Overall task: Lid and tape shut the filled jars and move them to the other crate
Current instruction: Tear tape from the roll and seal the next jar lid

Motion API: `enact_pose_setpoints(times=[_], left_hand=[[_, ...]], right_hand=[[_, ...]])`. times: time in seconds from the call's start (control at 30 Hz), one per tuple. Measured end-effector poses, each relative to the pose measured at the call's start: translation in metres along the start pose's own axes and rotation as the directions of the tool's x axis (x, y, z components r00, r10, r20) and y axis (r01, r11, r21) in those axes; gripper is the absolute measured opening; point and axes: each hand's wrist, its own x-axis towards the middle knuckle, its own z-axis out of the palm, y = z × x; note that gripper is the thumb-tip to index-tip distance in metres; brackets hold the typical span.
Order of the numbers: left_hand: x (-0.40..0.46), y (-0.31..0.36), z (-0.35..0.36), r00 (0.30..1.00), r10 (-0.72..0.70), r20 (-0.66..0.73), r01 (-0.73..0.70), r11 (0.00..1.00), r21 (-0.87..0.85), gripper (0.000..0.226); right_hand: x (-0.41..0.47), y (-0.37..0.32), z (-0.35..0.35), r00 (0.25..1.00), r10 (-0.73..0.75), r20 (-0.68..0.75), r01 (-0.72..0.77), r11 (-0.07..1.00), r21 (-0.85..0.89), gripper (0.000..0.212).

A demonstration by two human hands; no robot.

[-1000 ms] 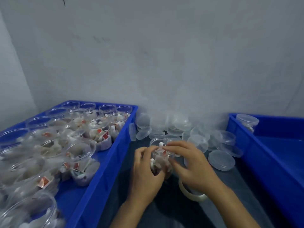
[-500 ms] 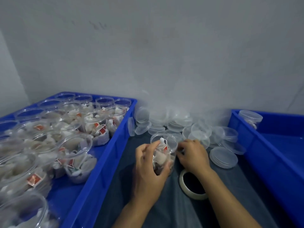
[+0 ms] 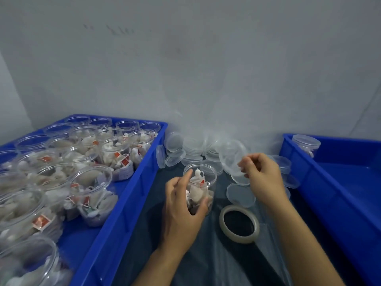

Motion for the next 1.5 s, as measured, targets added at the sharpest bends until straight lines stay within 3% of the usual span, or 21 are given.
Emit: enact_pose_setpoints(times=[0.17,0.3,0.4,0.53,0.63,0.77,0.97,1.1,1.3,1.5], left_hand=[[0.000,-0.003,0.000,1.000,-0.011,0.017,0.011,1.000,0.021,0.088],[0.000,-0.008,0.003,1.000,-0.020,0.018,0.020,0.999,0.029,0.095],[0.001,-0.009,0.004,1.000,-0.021,0.023,0.021,1.000,0.014,0.099],[0.000,-0.008,0.003,1.000,-0.004,0.024,0.004,0.999,0.033,0.099],[0.000,-0.007,0.001,1.000,-0.002,0.025,0.001,0.999,0.039,0.097],[0.001,-0.007,0.003,1.000,0.002,0.026,-0.002,1.000,0.016,0.097],[0.001,-0.006,0.002,1.000,-0.004,0.002,0.004,1.000,-0.027,0.090],[0.001,-0.003,0.001,1.000,-0.013,-0.003,0.013,0.999,-0.051,0.086],[0.001,0.002,-0.001,1.000,0.007,-0.013,-0.008,0.998,-0.060,0.081],[0.000,0.001,0.002,1.000,-0.001,-0.020,-0.002,0.988,-0.156,0.087]], right_hand=[[-0.004,-0.025,0.011,0.957,0.155,0.247,-0.248,0.880,0.406,0.022],[-0.013,-0.018,0.027,0.873,0.195,0.447,-0.416,0.775,0.475,0.023],[-0.018,-0.010,0.033,0.878,0.229,0.421,-0.436,0.746,0.504,0.017],[-0.025,-0.003,0.039,0.910,0.243,0.337,-0.380,0.815,0.438,0.013],[-0.031,0.004,0.042,0.928,0.197,0.317,-0.313,0.873,0.374,0.025],[-0.033,0.015,0.045,0.978,-0.043,0.204,0.014,0.990,0.138,0.031],[-0.050,0.024,0.052,0.952,-0.214,0.217,0.185,0.972,0.148,0.033],[-0.053,0.029,0.051,0.912,-0.319,0.260,0.318,0.947,0.044,0.044],[-0.056,0.032,0.058,0.900,-0.352,0.257,0.355,0.934,0.039,0.058],[-0.056,0.030,0.057,0.906,-0.381,0.183,0.380,0.924,0.038,0.054]])
